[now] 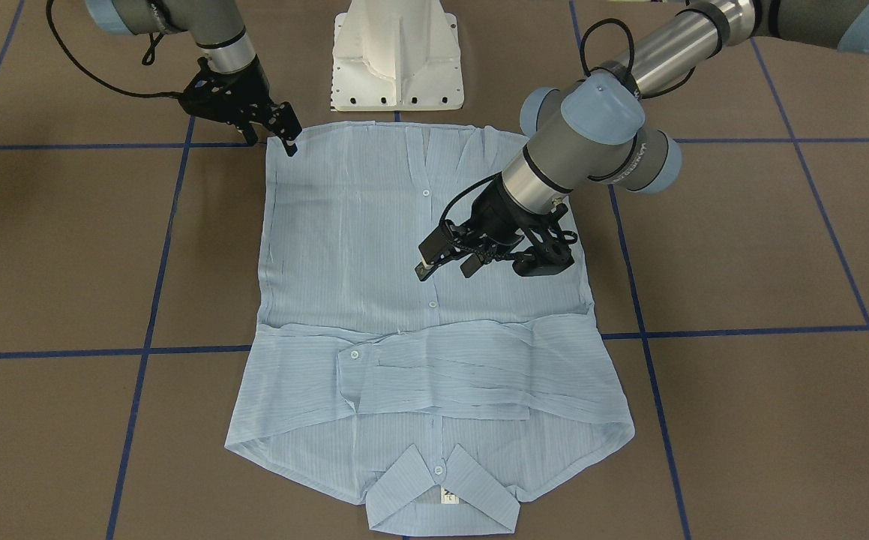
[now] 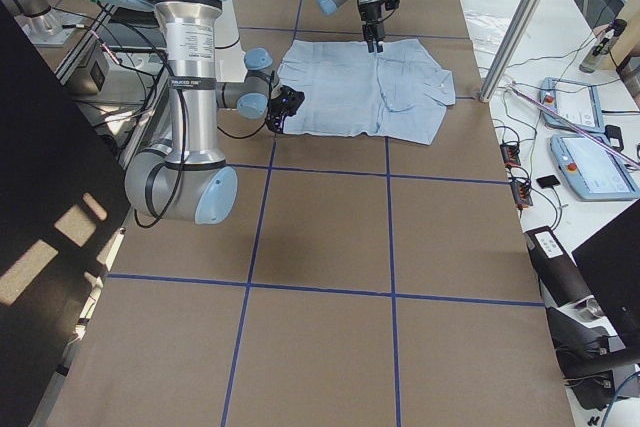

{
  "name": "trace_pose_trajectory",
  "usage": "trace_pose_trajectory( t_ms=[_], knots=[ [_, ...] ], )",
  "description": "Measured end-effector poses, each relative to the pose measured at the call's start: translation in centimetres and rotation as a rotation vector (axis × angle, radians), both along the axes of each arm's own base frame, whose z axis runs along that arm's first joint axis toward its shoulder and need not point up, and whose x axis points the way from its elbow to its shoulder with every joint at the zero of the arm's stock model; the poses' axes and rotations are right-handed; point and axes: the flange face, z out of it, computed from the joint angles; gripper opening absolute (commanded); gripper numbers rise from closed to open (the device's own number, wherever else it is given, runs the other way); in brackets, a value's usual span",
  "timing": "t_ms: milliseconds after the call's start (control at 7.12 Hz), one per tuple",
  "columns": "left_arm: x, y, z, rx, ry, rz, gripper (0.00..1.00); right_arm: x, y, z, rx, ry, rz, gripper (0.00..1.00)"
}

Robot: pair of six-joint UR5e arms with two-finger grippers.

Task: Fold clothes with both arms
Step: 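Release the sleeve with the left gripper and move both grippers to the hem corners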

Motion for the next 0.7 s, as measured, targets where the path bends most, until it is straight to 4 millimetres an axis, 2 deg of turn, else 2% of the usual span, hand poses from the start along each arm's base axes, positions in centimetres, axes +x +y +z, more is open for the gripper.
trace_pose_trajectory(
  t_ms=[281, 703],
  knots=[
    [-0.1, 0.1, 1.0, -0.003, -0.009, -0.002, 0.94, -1.4, 3.4, 0.4, -0.001, 0.029, 0.019, 0.83],
    [-0.2, 0.1, 1.7, -0.008, -0.016, -0.004, 0.94, -1.6, 3.8, 1.0, 0.009, 0.065, 0.034, 0.74]
  ],
)
